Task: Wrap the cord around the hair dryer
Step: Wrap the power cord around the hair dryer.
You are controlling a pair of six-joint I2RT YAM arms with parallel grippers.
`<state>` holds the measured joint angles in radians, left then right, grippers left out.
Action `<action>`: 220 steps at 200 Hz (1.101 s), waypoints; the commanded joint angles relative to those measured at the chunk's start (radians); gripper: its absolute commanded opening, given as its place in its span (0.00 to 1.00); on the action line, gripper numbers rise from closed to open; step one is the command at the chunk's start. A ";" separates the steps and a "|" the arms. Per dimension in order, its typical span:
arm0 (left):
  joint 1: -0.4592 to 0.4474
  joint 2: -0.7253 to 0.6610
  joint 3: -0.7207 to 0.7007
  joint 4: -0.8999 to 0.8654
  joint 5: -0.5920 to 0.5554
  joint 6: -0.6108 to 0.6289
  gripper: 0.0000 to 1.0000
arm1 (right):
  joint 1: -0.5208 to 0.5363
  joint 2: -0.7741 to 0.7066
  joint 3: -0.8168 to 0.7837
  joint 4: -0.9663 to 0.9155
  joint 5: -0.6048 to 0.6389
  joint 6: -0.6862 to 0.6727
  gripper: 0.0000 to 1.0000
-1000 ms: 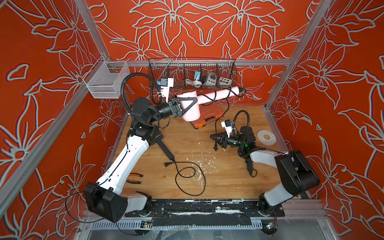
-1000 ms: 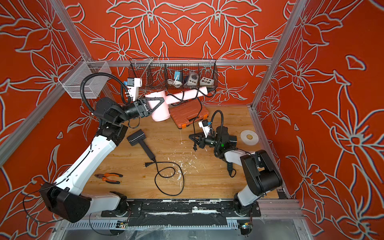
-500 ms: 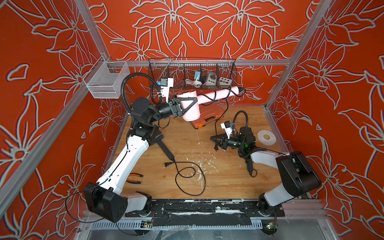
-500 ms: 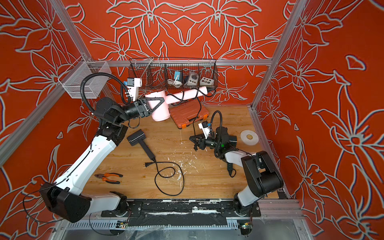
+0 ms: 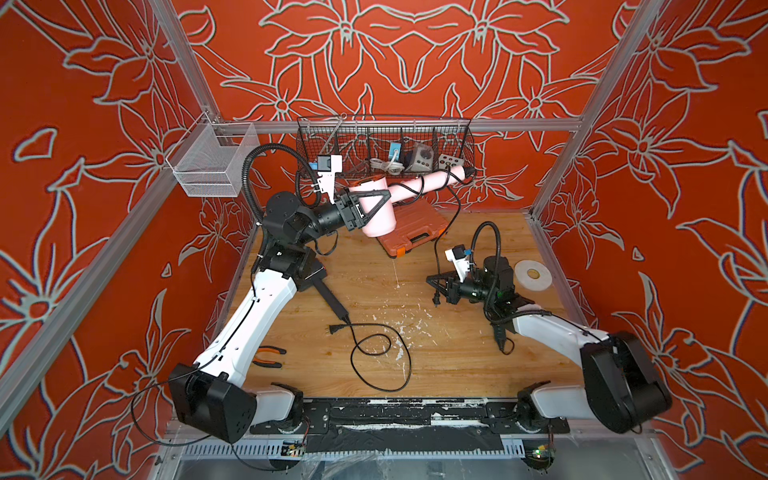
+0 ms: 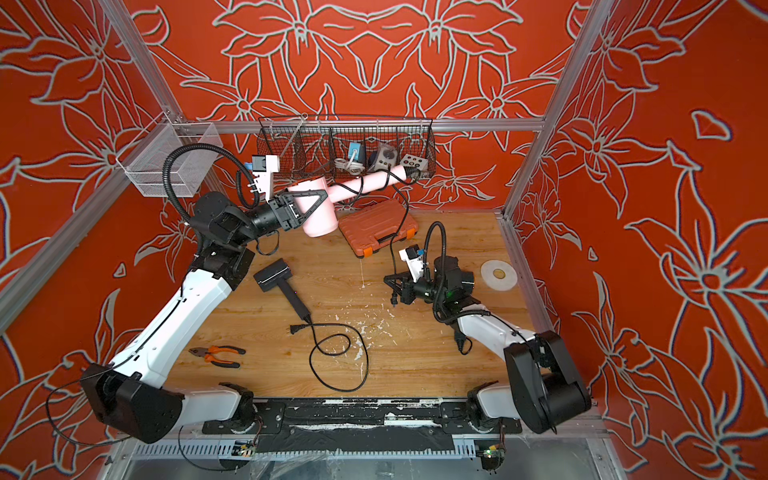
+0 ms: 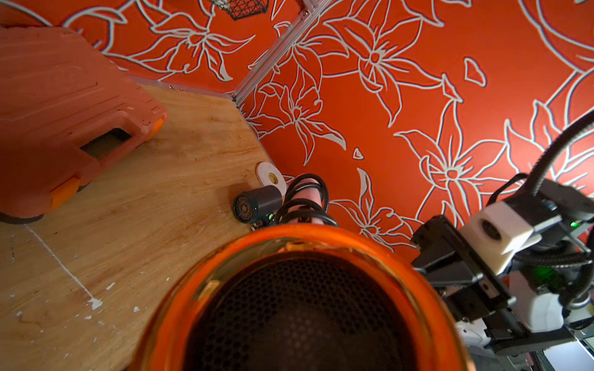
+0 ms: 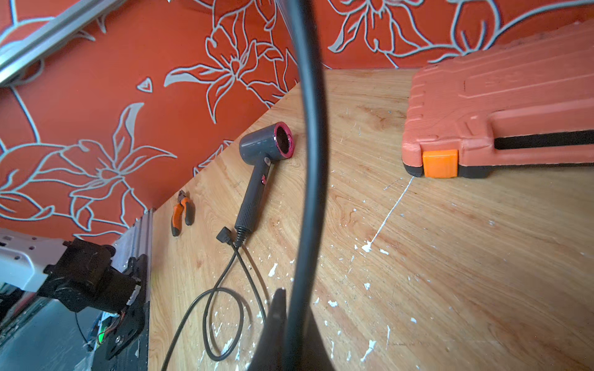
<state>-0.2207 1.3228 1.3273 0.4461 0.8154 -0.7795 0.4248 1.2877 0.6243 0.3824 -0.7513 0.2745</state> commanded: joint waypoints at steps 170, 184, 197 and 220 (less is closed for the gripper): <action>-0.116 0.160 -0.046 -0.645 -0.055 0.636 0.00 | 0.496 -0.009 1.026 -1.575 0.880 -0.565 0.00; -0.150 0.138 -0.091 -0.645 -0.021 0.645 0.00 | 0.495 -0.002 1.073 -1.569 0.941 -0.603 0.00; -0.171 0.108 -0.138 -0.632 0.024 0.645 0.00 | 0.494 0.012 1.097 -1.557 1.004 -0.640 0.00; -0.187 0.045 -0.233 -0.580 0.133 0.629 0.00 | 0.472 0.041 1.118 -1.514 1.060 -0.704 0.00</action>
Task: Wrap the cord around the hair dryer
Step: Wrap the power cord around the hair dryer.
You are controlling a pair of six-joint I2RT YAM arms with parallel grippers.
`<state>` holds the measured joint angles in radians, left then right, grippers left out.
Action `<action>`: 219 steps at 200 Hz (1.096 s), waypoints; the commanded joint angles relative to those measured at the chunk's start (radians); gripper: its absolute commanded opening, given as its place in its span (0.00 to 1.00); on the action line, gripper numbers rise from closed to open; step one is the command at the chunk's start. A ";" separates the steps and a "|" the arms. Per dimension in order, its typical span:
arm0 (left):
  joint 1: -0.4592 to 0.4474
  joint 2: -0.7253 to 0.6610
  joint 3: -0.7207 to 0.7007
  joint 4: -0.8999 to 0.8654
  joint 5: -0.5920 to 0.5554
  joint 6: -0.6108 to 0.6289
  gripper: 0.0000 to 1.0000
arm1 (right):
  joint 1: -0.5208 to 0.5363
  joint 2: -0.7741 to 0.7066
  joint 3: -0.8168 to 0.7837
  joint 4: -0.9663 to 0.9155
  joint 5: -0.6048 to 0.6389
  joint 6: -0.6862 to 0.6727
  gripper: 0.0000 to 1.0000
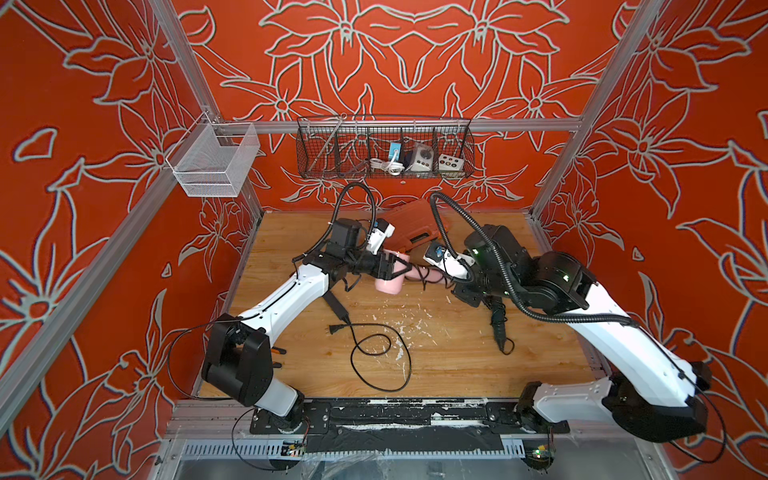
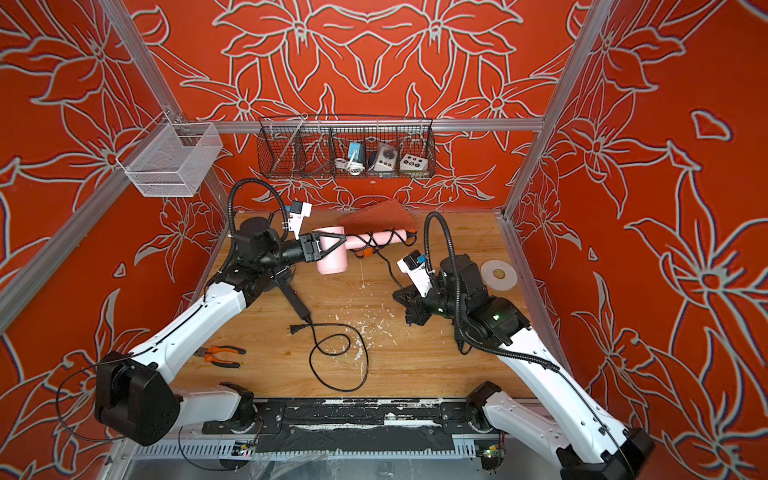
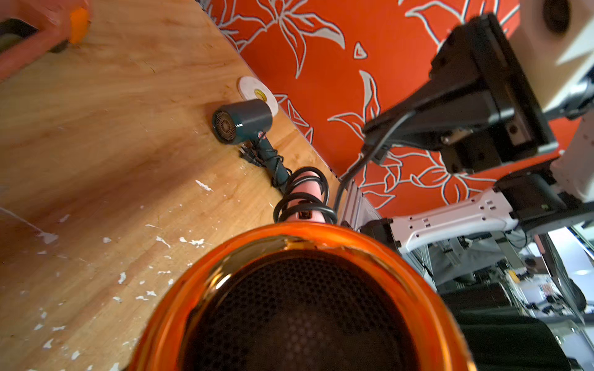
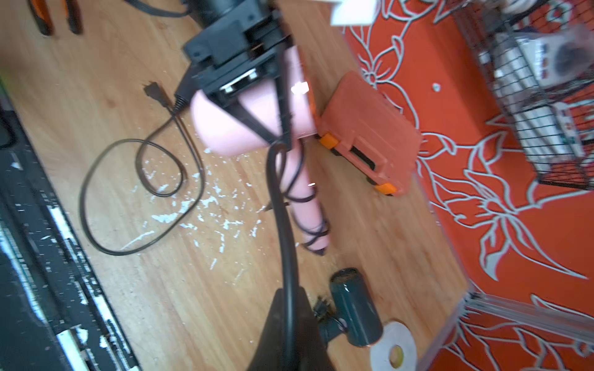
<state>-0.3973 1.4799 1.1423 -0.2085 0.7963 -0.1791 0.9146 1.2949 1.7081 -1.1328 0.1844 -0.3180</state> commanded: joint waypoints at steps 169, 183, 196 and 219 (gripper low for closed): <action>-0.040 -0.309 -0.157 0.957 0.425 -0.603 0.00 | -0.555 0.081 -0.478 0.701 -0.801 0.133 0.00; -0.030 -0.291 -0.145 1.015 0.399 -0.665 0.00 | -0.573 0.063 -0.529 0.754 -0.828 0.170 0.00; -0.021 -0.265 -0.135 1.088 0.384 -0.735 0.00 | -0.586 0.045 -0.572 0.799 -0.850 0.205 0.00; -0.001 -0.232 -0.130 1.193 0.344 -0.829 0.00 | -0.595 0.019 -0.634 0.856 -0.863 0.260 0.00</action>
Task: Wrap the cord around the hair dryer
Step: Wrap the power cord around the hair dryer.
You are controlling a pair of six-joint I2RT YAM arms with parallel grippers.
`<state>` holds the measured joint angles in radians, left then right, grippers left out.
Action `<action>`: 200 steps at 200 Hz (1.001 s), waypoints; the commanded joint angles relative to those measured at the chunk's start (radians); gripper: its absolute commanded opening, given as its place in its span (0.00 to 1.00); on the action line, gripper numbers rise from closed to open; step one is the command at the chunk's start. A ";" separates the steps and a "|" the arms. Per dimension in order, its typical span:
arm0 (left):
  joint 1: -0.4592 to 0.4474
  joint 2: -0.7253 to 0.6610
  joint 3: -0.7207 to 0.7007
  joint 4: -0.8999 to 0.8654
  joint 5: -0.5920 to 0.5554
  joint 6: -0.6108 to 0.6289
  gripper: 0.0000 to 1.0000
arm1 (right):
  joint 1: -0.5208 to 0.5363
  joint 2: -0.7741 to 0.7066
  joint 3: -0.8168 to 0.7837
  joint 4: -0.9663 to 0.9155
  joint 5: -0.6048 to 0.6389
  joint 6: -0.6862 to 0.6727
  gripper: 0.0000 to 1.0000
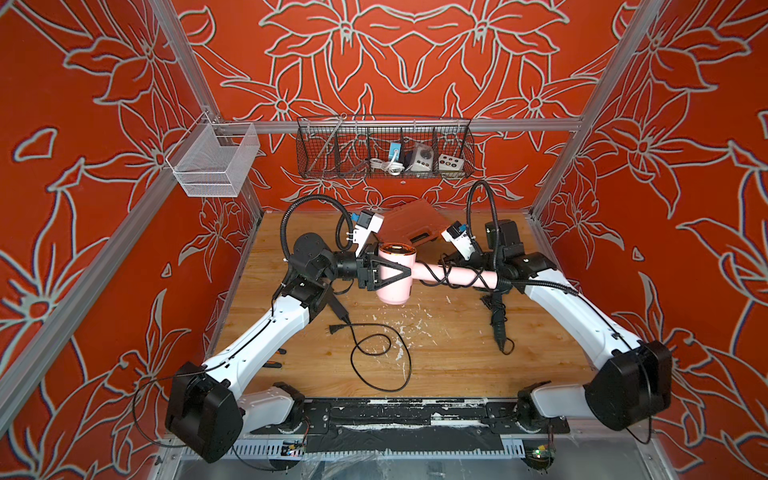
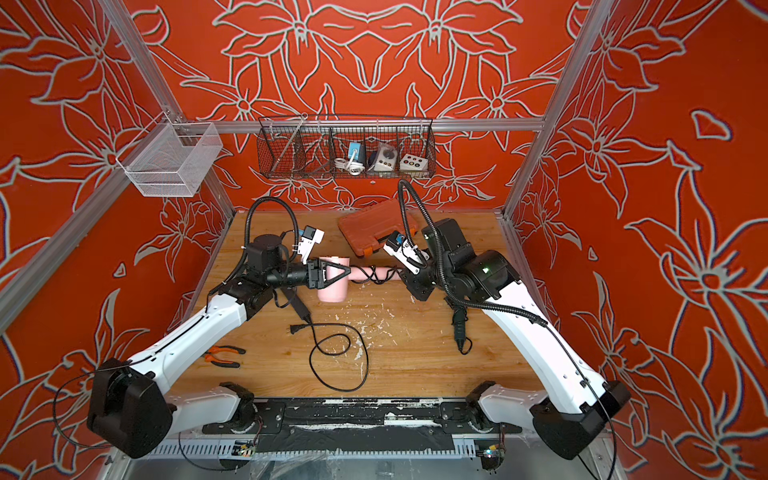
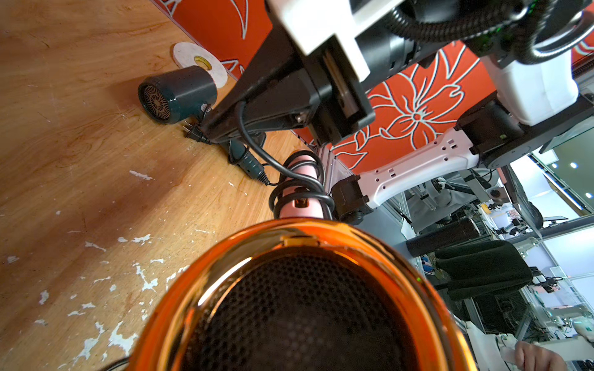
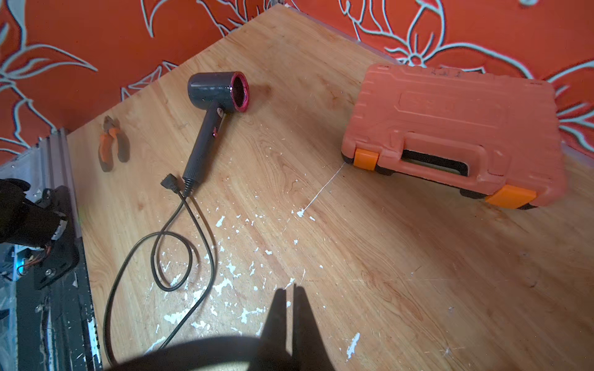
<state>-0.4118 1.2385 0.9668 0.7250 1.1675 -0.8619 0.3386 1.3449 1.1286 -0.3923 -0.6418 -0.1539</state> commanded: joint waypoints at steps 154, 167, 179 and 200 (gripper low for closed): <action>0.138 0.047 0.102 0.155 -0.253 -0.212 0.00 | -0.009 -0.289 -0.343 0.278 -0.092 0.373 0.00; 0.143 0.045 0.108 0.100 -0.272 -0.177 0.00 | 0.001 -0.326 -0.365 0.260 -0.083 0.378 0.00; 0.145 0.038 0.114 0.037 -0.290 -0.132 0.00 | 0.014 -0.358 -0.374 0.230 -0.073 0.373 0.00; 0.148 0.028 0.122 -0.104 -0.331 -0.033 0.00 | 0.055 -0.406 -0.374 0.162 -0.044 0.359 0.00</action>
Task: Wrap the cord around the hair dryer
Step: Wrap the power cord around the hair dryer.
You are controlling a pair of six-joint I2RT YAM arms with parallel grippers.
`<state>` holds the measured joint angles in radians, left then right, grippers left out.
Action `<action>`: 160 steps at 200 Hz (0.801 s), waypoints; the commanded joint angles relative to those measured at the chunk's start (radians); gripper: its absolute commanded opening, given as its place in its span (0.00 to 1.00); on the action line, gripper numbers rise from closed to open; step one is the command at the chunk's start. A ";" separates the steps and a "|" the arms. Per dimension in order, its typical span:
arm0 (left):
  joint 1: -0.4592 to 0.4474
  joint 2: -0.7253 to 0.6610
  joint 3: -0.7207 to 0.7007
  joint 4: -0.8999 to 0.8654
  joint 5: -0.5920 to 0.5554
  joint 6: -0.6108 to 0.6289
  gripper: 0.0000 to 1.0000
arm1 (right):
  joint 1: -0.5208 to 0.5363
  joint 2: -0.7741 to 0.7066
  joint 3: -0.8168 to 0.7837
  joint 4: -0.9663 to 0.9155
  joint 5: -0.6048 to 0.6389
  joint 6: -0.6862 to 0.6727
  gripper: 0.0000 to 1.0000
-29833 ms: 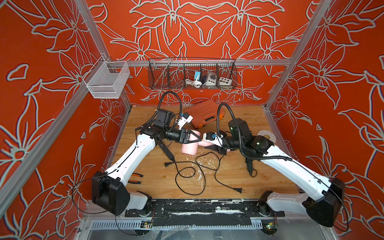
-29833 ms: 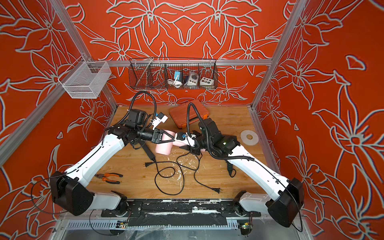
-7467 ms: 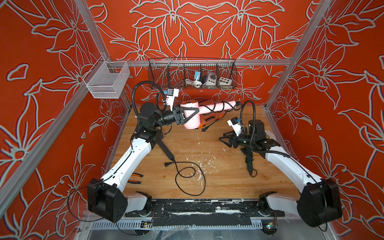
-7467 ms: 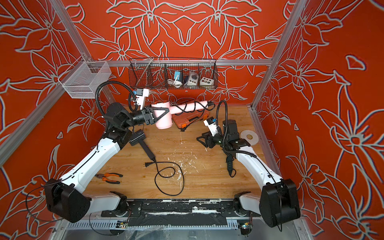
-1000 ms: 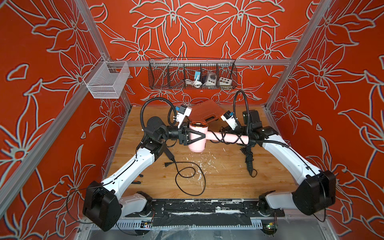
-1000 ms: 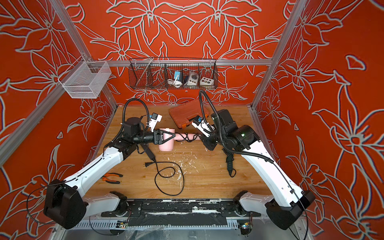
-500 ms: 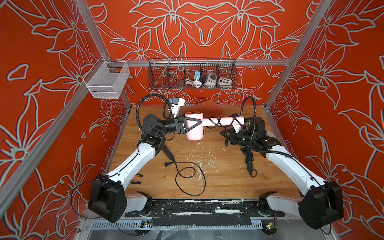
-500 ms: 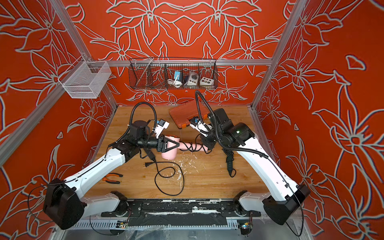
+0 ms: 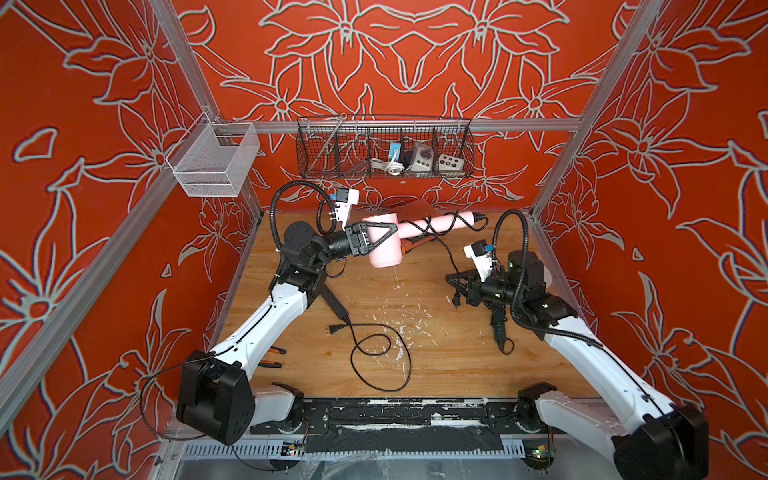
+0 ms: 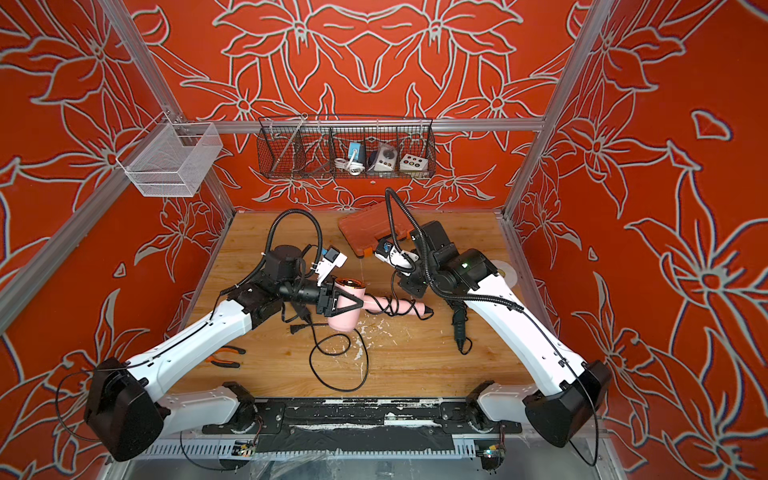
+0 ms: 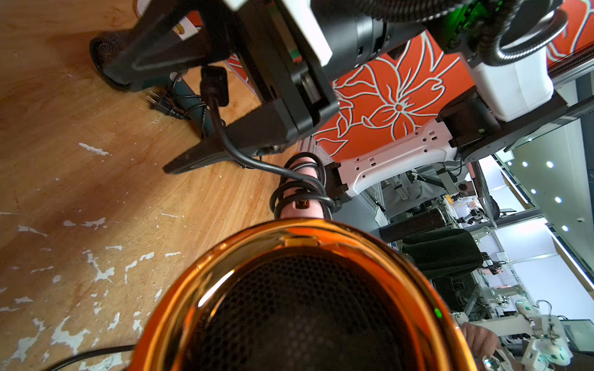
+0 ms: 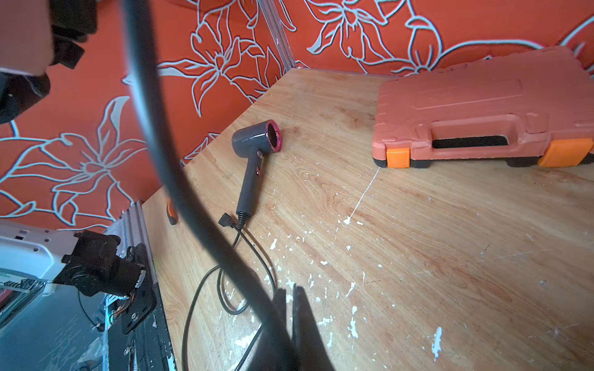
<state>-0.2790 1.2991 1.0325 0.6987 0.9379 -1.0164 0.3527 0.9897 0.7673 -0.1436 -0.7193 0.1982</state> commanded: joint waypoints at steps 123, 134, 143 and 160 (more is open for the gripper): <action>0.018 -0.044 -0.038 -0.490 -0.208 0.458 0.00 | 0.263 -0.001 0.463 -0.703 0.330 -0.277 0.00; 0.018 -0.047 -0.054 -0.506 -0.183 0.470 0.00 | 0.264 0.032 0.521 -0.748 0.360 -0.328 0.00; 0.017 -0.050 -0.071 -0.516 -0.159 0.481 0.00 | 0.263 0.061 0.566 -0.783 0.389 -0.369 0.00; 0.008 -0.064 -0.098 -0.552 -0.128 0.519 0.00 | 0.263 0.117 0.643 -0.837 0.441 -0.438 0.00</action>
<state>-0.2760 1.2697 0.9646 0.1772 0.8200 -0.5922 0.6079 1.0653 1.3048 -0.8455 -0.3660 -0.0826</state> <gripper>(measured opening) 0.731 0.064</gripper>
